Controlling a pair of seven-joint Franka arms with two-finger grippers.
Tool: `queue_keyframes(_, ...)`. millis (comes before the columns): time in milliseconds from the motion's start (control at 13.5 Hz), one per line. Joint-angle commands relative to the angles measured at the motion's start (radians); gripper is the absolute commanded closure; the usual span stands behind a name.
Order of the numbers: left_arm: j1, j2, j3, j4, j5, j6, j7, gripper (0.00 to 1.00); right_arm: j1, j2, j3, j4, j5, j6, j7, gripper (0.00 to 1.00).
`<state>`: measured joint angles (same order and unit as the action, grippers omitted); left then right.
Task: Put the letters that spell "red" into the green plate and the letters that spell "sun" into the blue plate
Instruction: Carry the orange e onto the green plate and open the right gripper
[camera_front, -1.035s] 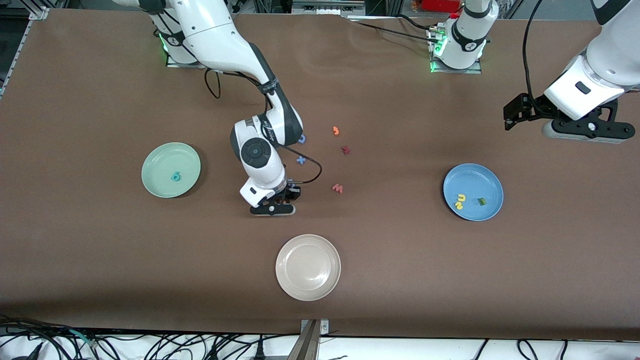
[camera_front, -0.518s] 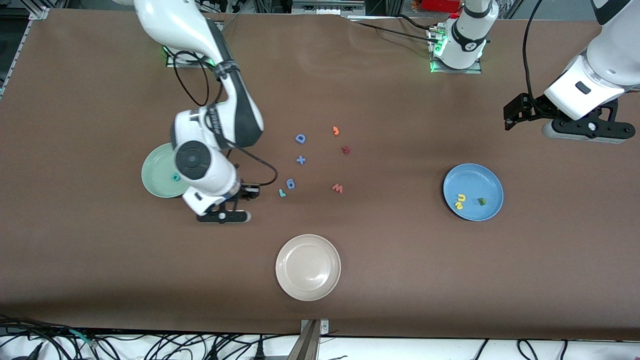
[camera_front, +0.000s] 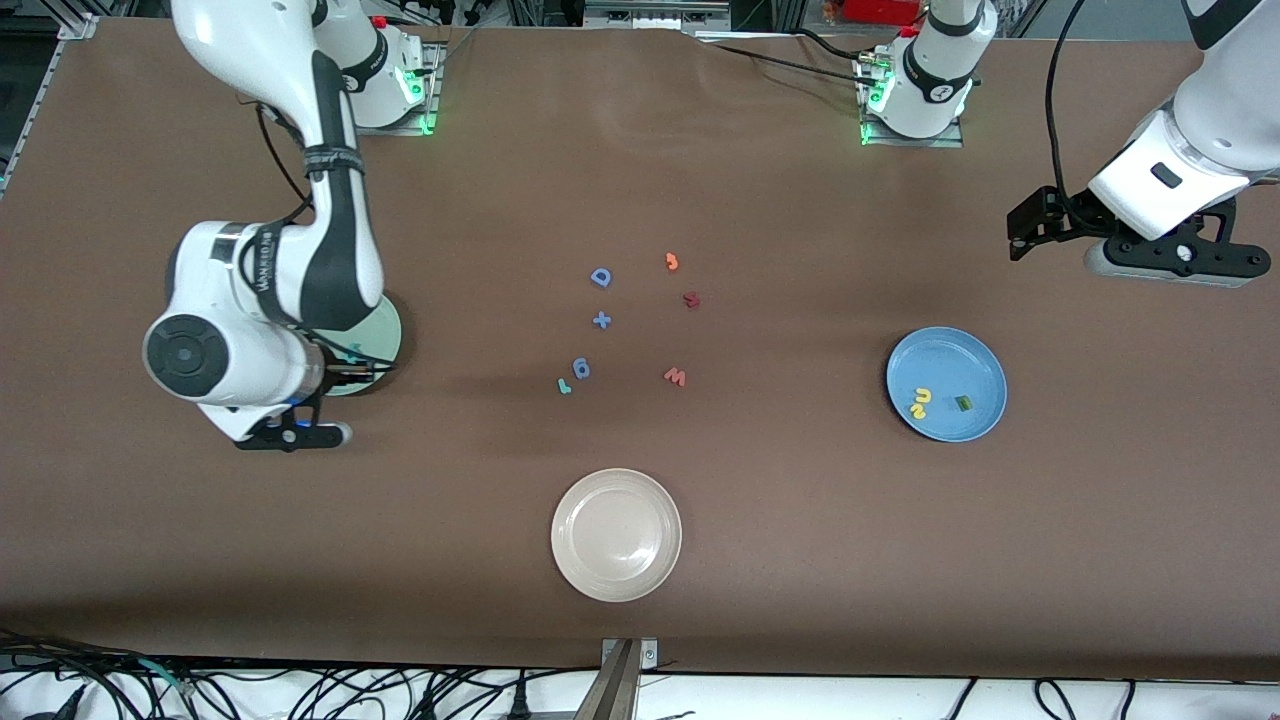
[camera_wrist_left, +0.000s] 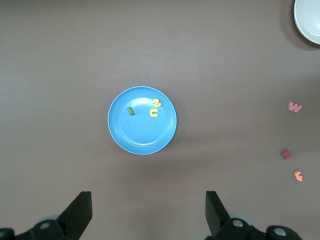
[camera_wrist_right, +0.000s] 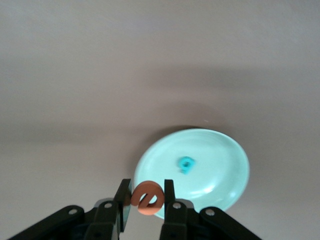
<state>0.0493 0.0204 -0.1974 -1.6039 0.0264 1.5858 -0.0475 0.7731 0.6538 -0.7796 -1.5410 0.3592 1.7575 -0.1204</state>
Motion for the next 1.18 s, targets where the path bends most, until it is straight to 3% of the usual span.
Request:
queue_keyframes(0,0.004,-0.004,0.001,0.016,-0.017,-0.023,0.011,0.00,0.018,-0.084,-0.023,-0.228,0.014,0.158,-0.141,0.96)
queue_keyframes(222,0.003,-0.004,-0.004,0.018,-0.017,-0.024,0.011,0.00,0.018,-0.150,-0.021,-0.469,0.015,0.357,-0.200,0.96)
queue_keyframes(370,0.004,-0.004,-0.004,0.018,-0.017,-0.024,0.011,0.00,0.018,-0.154,-0.017,-0.562,0.027,0.425,-0.214,0.96)
queue_keyframes(591,0.004,-0.004,-0.002,0.018,-0.017,-0.024,0.011,0.00,0.018,-0.145,-0.015,-0.611,0.134,0.430,-0.281,0.95)
queue_keyframes(739,0.004,-0.004,0.000,0.018,-0.017,-0.026,0.011,0.00,0.018,-0.135,-0.015,-0.617,0.164,0.428,-0.297,0.86)
queue_keyframes(813,0.004,-0.004,-0.002,0.018,-0.017,-0.026,0.011,0.00,0.020,-0.135,-0.015,-0.617,0.162,0.428,-0.297,0.53)
queue_keyframes(887,0.004,-0.004,-0.002,0.018,-0.017,-0.026,0.011,0.00,0.020,-0.135,-0.015,-0.616,0.164,0.428,-0.297,0.04)
queue_keyframes(1109,0.004,-0.004,0.003,0.018,-0.017,-0.026,0.012,0.00,0.029,-0.147,-0.015,-0.593,0.162,0.409,-0.285,0.01)
